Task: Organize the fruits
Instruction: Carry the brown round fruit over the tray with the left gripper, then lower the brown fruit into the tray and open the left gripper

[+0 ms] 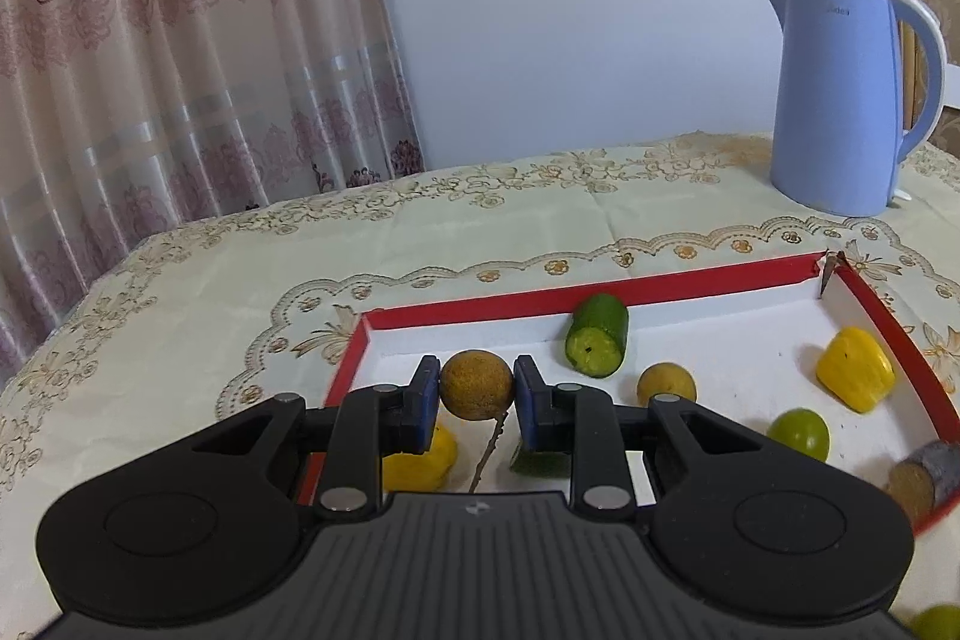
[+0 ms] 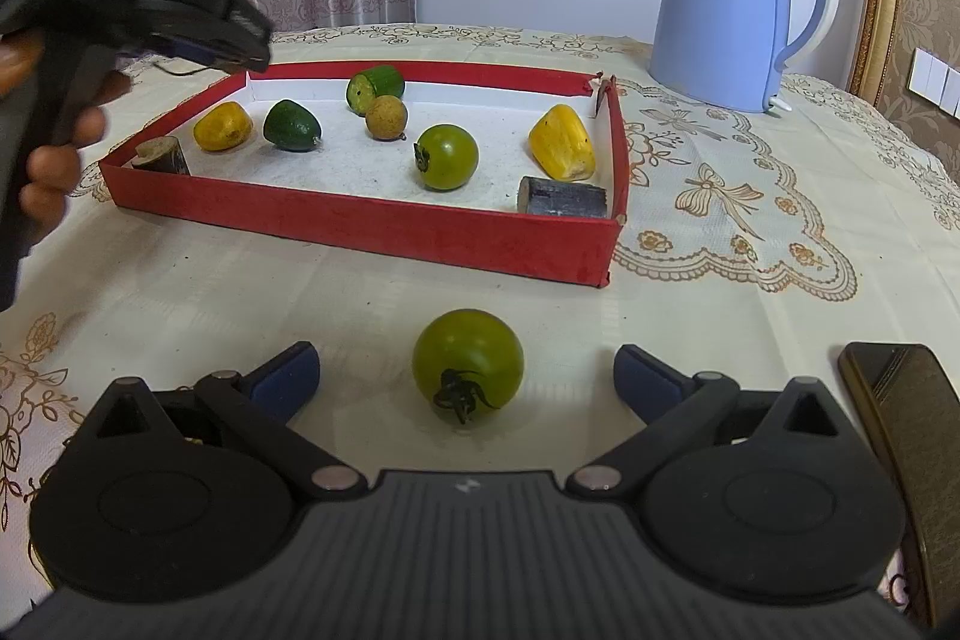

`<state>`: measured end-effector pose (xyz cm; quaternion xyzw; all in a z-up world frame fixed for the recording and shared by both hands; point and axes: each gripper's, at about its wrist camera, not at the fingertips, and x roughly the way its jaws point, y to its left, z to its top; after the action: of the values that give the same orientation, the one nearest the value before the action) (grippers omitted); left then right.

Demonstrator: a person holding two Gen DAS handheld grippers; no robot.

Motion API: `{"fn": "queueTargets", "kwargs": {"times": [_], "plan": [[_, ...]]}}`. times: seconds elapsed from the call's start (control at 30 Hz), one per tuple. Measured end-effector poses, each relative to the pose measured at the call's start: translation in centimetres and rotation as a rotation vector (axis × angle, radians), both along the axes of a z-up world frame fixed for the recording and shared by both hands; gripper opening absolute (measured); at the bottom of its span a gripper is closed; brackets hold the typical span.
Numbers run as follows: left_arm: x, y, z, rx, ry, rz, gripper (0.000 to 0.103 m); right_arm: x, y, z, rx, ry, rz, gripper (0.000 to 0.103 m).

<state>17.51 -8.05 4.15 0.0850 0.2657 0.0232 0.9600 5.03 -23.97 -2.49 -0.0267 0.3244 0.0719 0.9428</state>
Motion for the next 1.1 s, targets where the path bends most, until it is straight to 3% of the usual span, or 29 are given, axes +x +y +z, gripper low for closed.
{"fn": "queueTargets", "kwargs": {"times": [0.6, 1.1], "plan": [[2.9, -3.6, -0.8, 0.058, 0.029, -0.031, 0.025, 0.0, 0.0, 0.0, 0.000, 0.001, 0.000, 0.103], [2.7, -4.1, -1.3, 0.071, 0.060, -0.024, 0.026, -0.1, 0.1, 0.1, 0.000, 0.001, 0.000, 0.103]]}}
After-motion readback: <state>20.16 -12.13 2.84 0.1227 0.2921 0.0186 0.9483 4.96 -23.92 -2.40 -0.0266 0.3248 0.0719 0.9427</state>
